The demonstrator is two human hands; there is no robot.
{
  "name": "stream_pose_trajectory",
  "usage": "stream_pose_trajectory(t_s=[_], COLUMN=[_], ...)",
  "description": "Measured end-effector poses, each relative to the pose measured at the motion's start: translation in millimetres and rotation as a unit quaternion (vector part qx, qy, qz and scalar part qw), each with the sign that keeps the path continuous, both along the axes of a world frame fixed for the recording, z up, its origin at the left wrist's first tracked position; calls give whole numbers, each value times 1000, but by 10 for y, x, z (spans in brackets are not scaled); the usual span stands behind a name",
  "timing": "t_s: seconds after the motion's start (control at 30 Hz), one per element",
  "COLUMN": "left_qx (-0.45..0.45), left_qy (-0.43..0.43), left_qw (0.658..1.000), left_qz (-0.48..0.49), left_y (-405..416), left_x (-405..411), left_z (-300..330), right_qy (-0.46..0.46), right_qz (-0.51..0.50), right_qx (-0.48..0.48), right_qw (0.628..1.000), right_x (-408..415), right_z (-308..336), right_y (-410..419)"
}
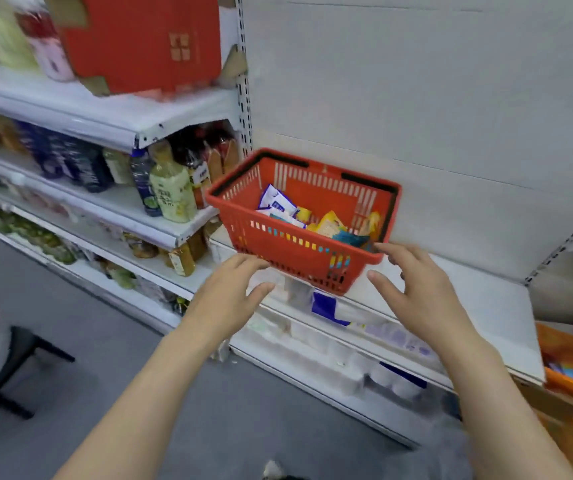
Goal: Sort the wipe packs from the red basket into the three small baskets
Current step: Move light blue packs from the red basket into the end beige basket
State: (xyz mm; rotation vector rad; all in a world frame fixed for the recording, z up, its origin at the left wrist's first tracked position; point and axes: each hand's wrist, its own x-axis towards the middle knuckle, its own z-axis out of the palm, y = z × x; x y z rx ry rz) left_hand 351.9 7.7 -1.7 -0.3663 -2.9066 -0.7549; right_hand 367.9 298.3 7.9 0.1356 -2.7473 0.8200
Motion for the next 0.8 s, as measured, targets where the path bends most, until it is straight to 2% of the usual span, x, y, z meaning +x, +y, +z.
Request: stream_pose_trajectory(t_s=[0.33, 0.5, 0.57, 0.67, 0.8], left_qx=[15, 44, 39, 22, -8], left_qy=[-4, -23, -44, -81, -132], left_qw=[999, 993, 988, 974, 949], left_qz=[-36, -104, -146, -212, -287], left_y=[-572, -560, -507, -369, -137], left_x=[-1802, -2769, -3101, -3452, -3734], left_z=[6, -174, -250, -325, -420], right_qy=[-69, -135, -206, -339, -409], right_qz=[-24, -70, -101, -148, -192], right_qx=[26, 54, 62, 58, 57], right_qw=[997, 987, 971, 927, 890], right_x=[-1505, -2103, -2298, -2507, -2701], right_z=[4, -263, -393, -579, -778], right_y=[-560, -623, -603, -547, -554])
